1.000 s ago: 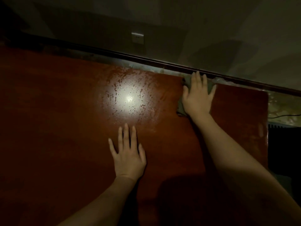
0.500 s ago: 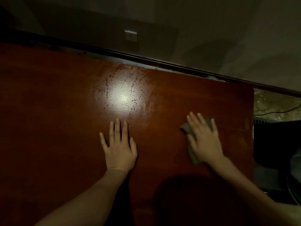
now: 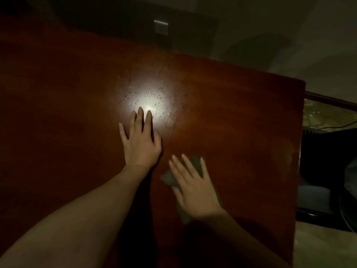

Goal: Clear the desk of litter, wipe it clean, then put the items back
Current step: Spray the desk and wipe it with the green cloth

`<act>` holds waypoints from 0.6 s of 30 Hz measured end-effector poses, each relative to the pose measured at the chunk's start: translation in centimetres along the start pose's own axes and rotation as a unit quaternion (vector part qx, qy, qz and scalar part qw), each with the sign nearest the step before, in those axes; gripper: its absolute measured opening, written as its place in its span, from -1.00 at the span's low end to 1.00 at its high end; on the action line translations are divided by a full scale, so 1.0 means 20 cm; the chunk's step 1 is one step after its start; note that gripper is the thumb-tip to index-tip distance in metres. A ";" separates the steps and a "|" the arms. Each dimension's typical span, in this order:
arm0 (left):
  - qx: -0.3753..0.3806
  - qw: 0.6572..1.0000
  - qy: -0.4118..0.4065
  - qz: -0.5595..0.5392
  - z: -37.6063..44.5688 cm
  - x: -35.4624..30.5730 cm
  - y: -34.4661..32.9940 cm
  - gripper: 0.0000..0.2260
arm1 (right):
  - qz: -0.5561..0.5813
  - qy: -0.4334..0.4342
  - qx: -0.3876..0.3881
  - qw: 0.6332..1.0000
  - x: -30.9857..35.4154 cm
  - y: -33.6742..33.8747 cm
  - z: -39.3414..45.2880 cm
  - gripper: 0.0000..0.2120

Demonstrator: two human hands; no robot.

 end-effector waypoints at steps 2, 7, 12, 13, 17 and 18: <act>0.006 1.000 -0.003 -0.007 0.00 0.00 0.00 -0.50 | -0.021 0.019 0.016 0.999 -0.10 -0.06 -0.23 -0.40; -0.010 1.000 -0.013 -0.001 -0.01 0.00 0.00 -0.50 | 0.028 -0.155 -0.012 0.987 -0.58 0.01 -0.38 -0.43; -0.022 0.998 -0.048 0.026 -0.10 -0.02 0.04 -0.52 | 0.068 -0.390 -0.080 0.915 -0.66 0.13 -0.09 -0.45; -0.029 0.998 -0.053 0.025 -0.15 -0.02 0.05 -0.53 | 0.072 -0.397 -0.077 0.912 -0.60 0.14 -0.03 -0.45; -0.027 0.998 -0.042 -0.025 -0.42 0.01 0.05 -0.54 | 0.057 -0.262 -0.062 0.961 -0.15 0.07 0.01 -0.44; -0.022 0.998 -0.043 -0.034 -0.49 0.02 0.04 -0.54 | 0.043 -0.218 -0.061 0.973 -0.03 0.03 -0.06 -0.44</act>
Point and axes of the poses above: each hand's wrist, its own z-axis towards the middle knuckle, its own y-axis out of the back of the hand, x = y × z, the point moved 6 cm from there along z, towards the middle knuckle, and after that the axes turned 5 degrees about -y, right-handed, at the moved point
